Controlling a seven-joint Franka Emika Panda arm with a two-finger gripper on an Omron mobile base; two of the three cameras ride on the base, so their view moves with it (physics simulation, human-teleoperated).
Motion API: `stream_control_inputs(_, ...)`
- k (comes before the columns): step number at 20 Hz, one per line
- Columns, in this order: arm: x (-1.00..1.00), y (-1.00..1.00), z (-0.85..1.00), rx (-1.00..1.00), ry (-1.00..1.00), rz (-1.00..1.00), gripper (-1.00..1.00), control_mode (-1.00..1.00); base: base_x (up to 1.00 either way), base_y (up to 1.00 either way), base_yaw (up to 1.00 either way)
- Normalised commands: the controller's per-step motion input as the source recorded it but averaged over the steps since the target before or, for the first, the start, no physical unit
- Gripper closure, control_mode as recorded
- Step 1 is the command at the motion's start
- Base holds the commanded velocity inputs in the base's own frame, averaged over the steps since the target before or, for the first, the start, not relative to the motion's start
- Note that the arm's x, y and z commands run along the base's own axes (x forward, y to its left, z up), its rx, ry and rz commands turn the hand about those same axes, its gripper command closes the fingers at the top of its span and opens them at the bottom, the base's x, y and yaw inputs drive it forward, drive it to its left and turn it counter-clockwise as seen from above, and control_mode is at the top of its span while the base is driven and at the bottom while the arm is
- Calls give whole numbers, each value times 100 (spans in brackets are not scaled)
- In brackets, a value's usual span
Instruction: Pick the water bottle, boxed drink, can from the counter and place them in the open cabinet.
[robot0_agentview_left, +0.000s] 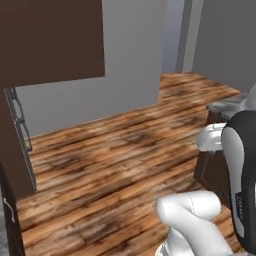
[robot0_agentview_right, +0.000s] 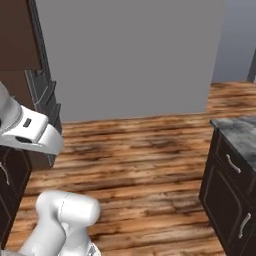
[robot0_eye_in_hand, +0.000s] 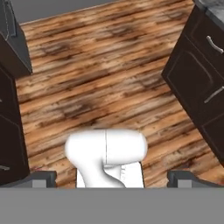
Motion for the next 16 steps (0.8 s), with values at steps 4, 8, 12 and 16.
stream_control_inputs(4, 0, 0, 0, 0, 0, 0, -100, 100, 80, -36, 1)
stream_control_inputs(8, 0, 0, 0, 0, 0, 0, -100, 100, 100, -66, 3)
stream_control_inputs(12, 0, 0, 0, 0, 0, 0, -100, 100, 89, -96, 5)
stream_control_inputs(16, 0, 0, 0, 0, 0, 0, -100, 100, 86, -52, 24)
